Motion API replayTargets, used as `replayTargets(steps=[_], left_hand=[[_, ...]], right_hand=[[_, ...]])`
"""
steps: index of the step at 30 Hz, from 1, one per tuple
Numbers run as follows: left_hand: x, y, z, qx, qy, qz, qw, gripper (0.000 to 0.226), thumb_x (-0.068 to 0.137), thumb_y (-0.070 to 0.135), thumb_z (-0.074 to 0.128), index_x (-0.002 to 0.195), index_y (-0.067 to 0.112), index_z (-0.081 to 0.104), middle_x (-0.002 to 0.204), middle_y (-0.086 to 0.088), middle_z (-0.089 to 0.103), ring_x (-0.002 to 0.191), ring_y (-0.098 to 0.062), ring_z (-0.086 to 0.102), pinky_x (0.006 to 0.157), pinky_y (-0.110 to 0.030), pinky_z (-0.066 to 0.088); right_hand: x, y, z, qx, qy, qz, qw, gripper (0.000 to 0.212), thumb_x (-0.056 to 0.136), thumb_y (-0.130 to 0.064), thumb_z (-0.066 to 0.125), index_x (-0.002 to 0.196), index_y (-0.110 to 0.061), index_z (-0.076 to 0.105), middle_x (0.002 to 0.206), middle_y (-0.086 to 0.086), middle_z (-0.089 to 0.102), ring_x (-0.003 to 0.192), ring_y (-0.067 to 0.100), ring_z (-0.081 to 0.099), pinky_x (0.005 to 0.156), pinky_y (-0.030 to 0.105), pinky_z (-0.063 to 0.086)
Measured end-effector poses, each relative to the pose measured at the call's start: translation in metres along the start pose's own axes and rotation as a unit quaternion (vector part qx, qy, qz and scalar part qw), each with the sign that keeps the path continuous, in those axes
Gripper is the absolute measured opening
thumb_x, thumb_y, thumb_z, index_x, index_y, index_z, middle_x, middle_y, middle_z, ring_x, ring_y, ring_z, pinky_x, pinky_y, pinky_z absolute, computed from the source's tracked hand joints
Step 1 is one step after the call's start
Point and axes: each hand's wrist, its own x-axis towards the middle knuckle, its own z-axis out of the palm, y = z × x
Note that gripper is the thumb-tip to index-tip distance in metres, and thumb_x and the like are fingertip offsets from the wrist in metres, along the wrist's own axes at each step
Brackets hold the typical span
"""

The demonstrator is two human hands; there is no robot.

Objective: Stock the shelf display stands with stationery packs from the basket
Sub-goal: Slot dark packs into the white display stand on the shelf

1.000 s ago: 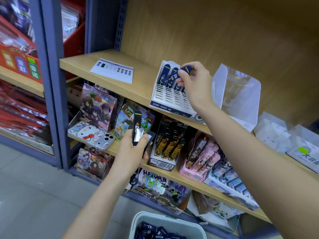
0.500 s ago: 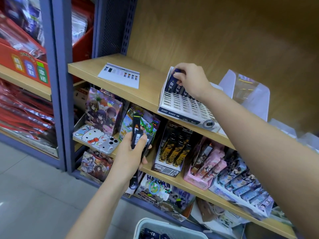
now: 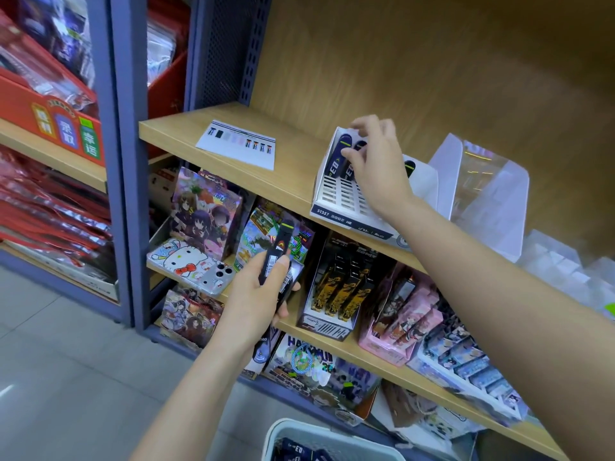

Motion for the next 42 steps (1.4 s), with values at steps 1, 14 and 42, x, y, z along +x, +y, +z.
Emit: replayTargets(steps=[1,14,42], left_hand=[[0.000,0.000,0.000,0.006,-0.003,-0.002,1.000,0.022,0.098,0.033,0.046,0.106,0.016,0.058,0.065,0.008,0.065,0.044,-0.005,0.044,0.058,-0.031,0.038],[-0.009,-0.005,0.010,0.049,-0.058,0.015,0.997,0.017,0.099,0.030,0.046,0.097,0.017,0.057,0.065,0.003,0.062,0.042,-0.008,0.039,0.043,-0.019,0.036],[-0.016,-0.009,0.026,0.023,-0.040,-0.022,0.999,0.027,0.100,0.023,0.046,0.089,-0.001,0.053,0.050,0.005,0.052,0.037,-0.007,0.044,0.041,-0.015,0.040]], right_hand=[[-0.006,-0.002,-0.002,0.006,0.036,-0.003,0.999,0.020,0.096,-0.010,0.050,0.116,-0.009,0.050,0.110,0.000,0.042,0.074,0.005,0.049,0.075,0.019,0.041],[-0.127,-0.012,-0.024,0.125,-0.105,0.057,0.985,0.011,0.097,-0.021,0.050,0.107,-0.025,0.053,0.094,-0.011,0.060,0.063,0.011,0.060,0.060,0.019,0.047],[-0.030,0.052,-0.087,-0.084,0.023,0.078,0.993,0.012,0.092,-0.015,0.059,0.101,-0.007,0.060,0.085,0.004,0.061,0.078,0.020,0.056,0.078,0.037,0.049]])
